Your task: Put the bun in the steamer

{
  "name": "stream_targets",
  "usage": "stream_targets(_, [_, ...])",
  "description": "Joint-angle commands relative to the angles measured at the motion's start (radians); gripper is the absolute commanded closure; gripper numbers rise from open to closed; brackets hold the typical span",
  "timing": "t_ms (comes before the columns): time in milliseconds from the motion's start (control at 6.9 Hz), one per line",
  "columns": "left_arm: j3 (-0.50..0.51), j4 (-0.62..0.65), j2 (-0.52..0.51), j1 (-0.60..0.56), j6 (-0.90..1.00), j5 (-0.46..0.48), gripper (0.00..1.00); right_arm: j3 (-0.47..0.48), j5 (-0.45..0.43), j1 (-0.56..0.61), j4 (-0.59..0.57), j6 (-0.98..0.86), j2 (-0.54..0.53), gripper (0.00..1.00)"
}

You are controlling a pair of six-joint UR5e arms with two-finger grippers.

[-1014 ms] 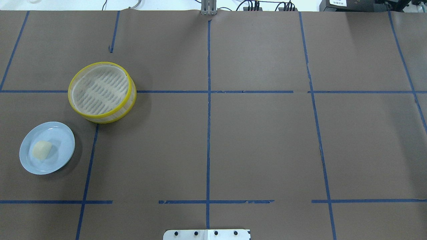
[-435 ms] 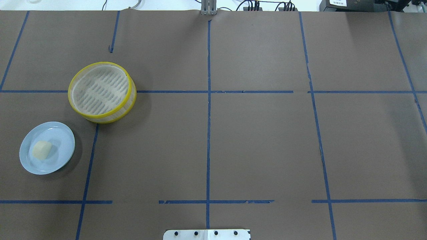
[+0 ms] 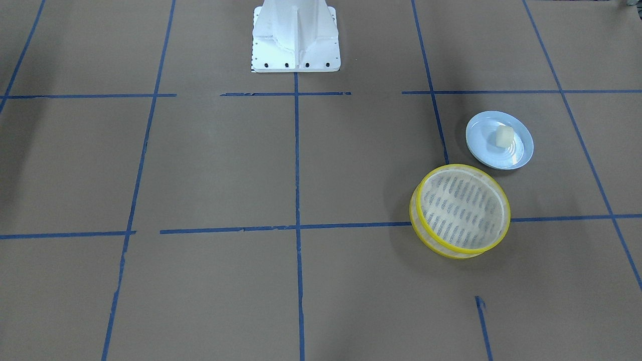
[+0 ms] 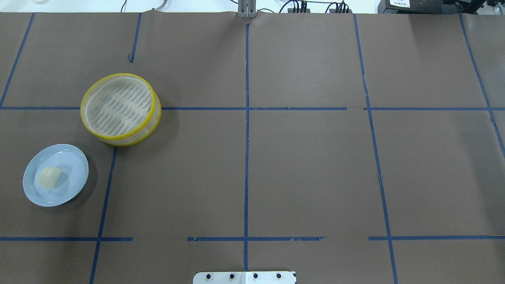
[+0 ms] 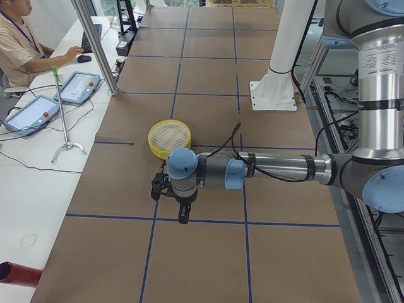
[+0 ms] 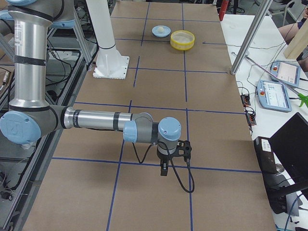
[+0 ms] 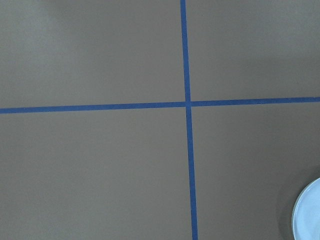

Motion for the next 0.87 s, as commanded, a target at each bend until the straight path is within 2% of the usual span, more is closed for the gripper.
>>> stream_targets(0, [-0.013,-0.254,0.037,0.207,-0.336,0.010,0.00,0.000,0.000,0.000,0.000,0.000,0.000,0.00])
stream_targets(145, [-0.014,-0.431,0.082,0.226,-0.417,0.011,0.00,0.000,0.000,0.000,0.000,0.000,0.000,0.00])
stream_targets(290, [-0.026,-0.516,0.105,0.316,-0.585,0.055,0.00,0.000,0.000,0.000,0.000,0.000,0.000,0.00])
stream_targets(435, [-0.077,-0.515,0.107,0.454,-0.682,0.179,0.00,0.000,0.000,0.000,0.000,0.000,0.000,0.00])
stream_targets(580, [-0.097,-0.512,0.108,0.493,-0.721,0.178,0.00,0.000,0.000,0.000,0.000,0.000,0.000,0.00])
stream_targets(725, [-0.120,-0.512,0.102,0.619,-0.859,0.189,0.00,0.000,0.000,0.000,0.000,0.000,0.000,0.00])
